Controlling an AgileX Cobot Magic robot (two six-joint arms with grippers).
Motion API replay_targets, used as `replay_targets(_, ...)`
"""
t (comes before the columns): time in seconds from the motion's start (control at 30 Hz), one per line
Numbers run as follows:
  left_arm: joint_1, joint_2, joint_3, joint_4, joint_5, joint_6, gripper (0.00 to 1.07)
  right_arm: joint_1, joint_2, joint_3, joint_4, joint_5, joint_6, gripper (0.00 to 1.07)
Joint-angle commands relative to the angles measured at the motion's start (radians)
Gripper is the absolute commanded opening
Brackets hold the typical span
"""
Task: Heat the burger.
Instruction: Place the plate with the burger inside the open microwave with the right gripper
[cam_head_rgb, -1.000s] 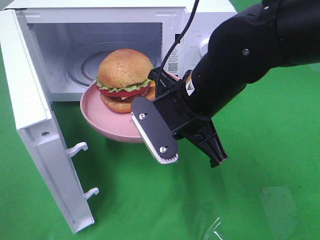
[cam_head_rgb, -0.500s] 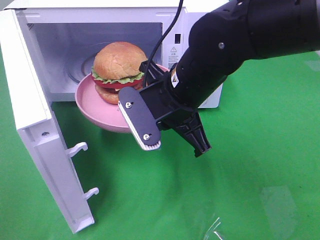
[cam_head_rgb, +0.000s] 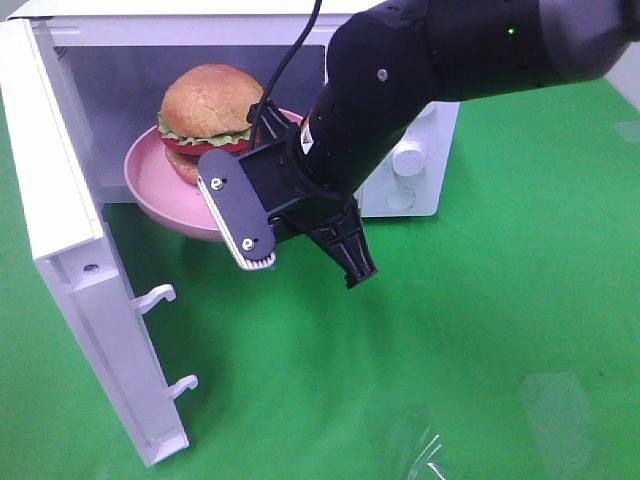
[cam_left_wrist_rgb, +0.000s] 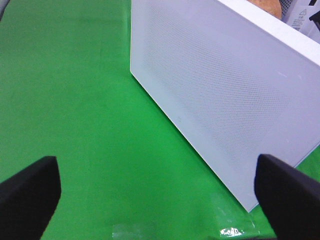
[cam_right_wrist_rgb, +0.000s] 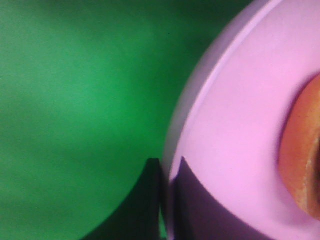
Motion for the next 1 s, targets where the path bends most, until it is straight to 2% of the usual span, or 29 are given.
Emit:
replay_targets(0.03,0.002,-0.003,0.002,-0.01,0.0,0.002,0.98,0.0,0.021,-0.057,-0.008,-0.026,0.002,0.0)
replay_targets(1.0,0.002,-0.003,0.002,-0.01,0.0,0.002,0.98,-0.038,0.264,-0.405,-0.063,0.047,0.141,0.0)
